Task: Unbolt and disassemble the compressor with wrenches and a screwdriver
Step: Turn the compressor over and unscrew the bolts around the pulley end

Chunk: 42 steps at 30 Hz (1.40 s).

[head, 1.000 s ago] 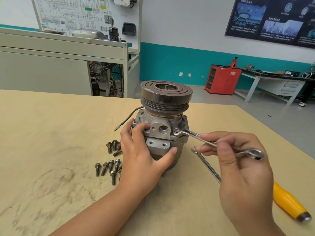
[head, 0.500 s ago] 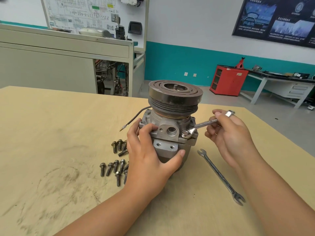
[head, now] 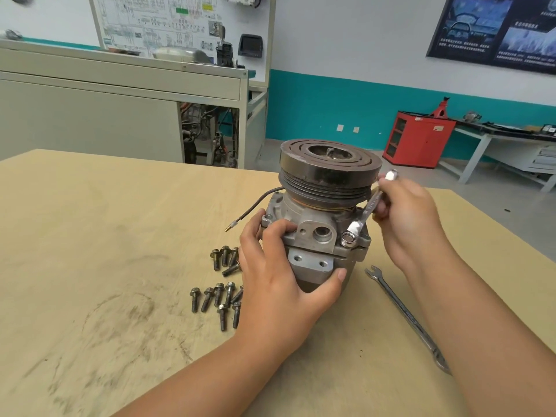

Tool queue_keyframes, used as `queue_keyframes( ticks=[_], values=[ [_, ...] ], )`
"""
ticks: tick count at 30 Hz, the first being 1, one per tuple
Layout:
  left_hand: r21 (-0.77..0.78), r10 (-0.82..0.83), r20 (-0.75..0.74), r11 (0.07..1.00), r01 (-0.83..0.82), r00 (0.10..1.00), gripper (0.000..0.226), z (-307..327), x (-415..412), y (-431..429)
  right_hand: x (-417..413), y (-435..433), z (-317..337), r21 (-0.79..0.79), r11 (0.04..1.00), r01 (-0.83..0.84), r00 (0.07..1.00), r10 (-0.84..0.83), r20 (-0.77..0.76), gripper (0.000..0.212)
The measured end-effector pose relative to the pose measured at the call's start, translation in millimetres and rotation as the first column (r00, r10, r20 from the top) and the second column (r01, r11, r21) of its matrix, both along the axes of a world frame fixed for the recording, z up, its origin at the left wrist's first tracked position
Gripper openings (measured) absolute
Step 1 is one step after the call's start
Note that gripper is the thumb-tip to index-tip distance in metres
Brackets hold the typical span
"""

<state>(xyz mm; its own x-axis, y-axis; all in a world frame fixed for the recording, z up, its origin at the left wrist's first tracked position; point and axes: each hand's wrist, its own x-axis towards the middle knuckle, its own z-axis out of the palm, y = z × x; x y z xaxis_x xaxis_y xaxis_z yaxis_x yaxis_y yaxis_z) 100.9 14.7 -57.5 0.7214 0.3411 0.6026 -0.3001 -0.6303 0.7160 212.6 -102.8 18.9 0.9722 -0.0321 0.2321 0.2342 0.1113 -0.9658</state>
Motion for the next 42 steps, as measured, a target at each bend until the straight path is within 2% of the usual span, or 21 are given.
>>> queue_keyframes(
  ticks=[2, 4, 9, 13, 17, 22, 26, 30, 34, 37, 42],
  values=[
    [-0.002, -0.002, -0.001, 1.0, 0.002, 1.0, 0.063, 0, 0, 0, -4, -7, 8, 0.145, 0.989, 0.001, 1.0, 0.001, -0.016, 0.025],
    [-0.007, -0.002, 0.001, 1.0, 0.002, 1.0, 0.062, 0, 1, 0, -13, -15, 13, 0.218, 0.976, 0.016, 1.0, -0.016, -0.004, 0.023],
    [-0.022, -0.002, -0.004, 1.0, 0.002, 1.0, 0.061, 1, 0, 0, -52, -35, 10, 0.25, 0.967, -0.043, 0.993, 0.014, 0.117, 0.016],
    [-0.006, 0.006, 0.005, 1.0, -0.006, 1.0, 0.062, 1, 0, -1, -72, -49, 6, 0.291, 0.953, -0.09, 0.992, 0.061, 0.107, 0.016],
    [0.005, 0.0, 0.019, 1.0, 0.0, 1.0, 0.064, 1, -1, 0, -91, -52, 1, 0.188, 0.982, -0.021, 0.974, -0.022, 0.225, 0.016],
    [-0.006, 0.002, 0.0, 1.0, -0.002, 1.0, 0.059, 2, -1, 0, -118, -44, -12, 0.021, 0.99, 0.141, 0.867, -0.134, 0.48, 0.014],
    [0.003, 0.006, 0.009, 1.0, -0.006, 1.0, 0.064, 1, -1, 1, -129, -40, -21, -0.038, 0.981, 0.19, 0.819, -0.137, 0.557, 0.018],
    [-0.002, 0.008, 0.003, 1.0, -0.008, 1.0, 0.067, 1, -1, 1, -136, -42, -30, -0.163, 0.925, 0.344, 0.778, -0.184, 0.601, 0.033],
    [0.001, 0.004, 0.006, 1.0, -0.004, 1.0, 0.067, 1, -1, 1, -141, -42, -33, -0.302, 0.843, 0.446, 0.714, -0.132, 0.688, 0.025],
    [-0.008, 0.004, 0.004, 1.0, -0.004, 1.0, 0.066, 1, -1, 1, -142, -40, -28, -0.323, 0.851, 0.414, 0.767, -0.135, 0.627, 0.028],
    [-0.002, 0.003, -0.004, 1.0, -0.003, 1.0, 0.065, 0, -1, 1, -116, -45, -13, -0.058, 0.981, 0.184, 0.925, -0.153, 0.348, 0.018]
  ],
)
